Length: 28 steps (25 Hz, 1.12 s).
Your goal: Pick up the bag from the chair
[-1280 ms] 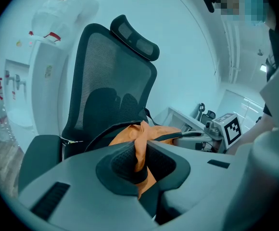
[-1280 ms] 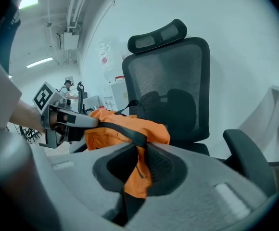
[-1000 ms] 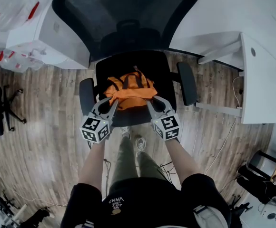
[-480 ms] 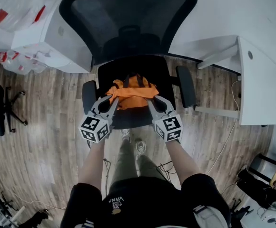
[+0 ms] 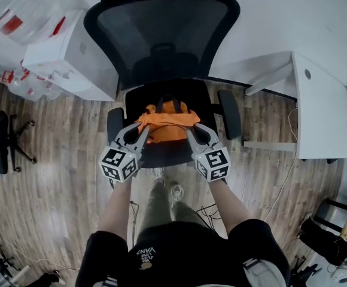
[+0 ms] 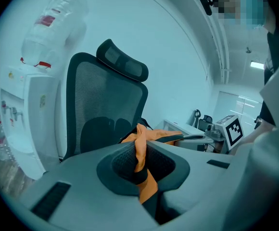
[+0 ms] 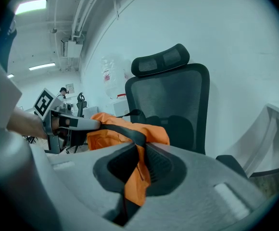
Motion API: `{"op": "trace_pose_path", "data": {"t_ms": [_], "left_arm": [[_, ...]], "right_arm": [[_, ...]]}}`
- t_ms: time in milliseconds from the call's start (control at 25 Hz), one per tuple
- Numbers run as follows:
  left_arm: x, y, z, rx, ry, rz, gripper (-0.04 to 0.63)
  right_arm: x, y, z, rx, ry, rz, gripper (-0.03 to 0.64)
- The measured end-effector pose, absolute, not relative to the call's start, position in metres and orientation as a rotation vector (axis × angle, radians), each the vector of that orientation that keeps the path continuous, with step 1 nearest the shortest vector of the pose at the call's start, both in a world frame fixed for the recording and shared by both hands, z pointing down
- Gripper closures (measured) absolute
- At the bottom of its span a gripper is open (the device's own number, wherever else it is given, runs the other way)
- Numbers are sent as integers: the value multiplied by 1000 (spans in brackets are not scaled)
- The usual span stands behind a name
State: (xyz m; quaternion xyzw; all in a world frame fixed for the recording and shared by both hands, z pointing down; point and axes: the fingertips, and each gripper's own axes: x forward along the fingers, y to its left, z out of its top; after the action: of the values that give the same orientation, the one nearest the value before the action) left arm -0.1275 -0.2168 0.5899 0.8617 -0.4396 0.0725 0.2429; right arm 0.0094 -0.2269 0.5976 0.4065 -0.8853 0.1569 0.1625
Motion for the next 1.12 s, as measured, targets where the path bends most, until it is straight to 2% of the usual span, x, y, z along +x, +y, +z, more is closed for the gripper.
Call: {"op": "trace_pose_path", "data": {"t_ms": [1120], "left_arm": [[-121, -185, 463, 2496, -1275, 105, 551]], "right_arm": [[17, -196, 474, 1207, -2630, 329, 583]]}}
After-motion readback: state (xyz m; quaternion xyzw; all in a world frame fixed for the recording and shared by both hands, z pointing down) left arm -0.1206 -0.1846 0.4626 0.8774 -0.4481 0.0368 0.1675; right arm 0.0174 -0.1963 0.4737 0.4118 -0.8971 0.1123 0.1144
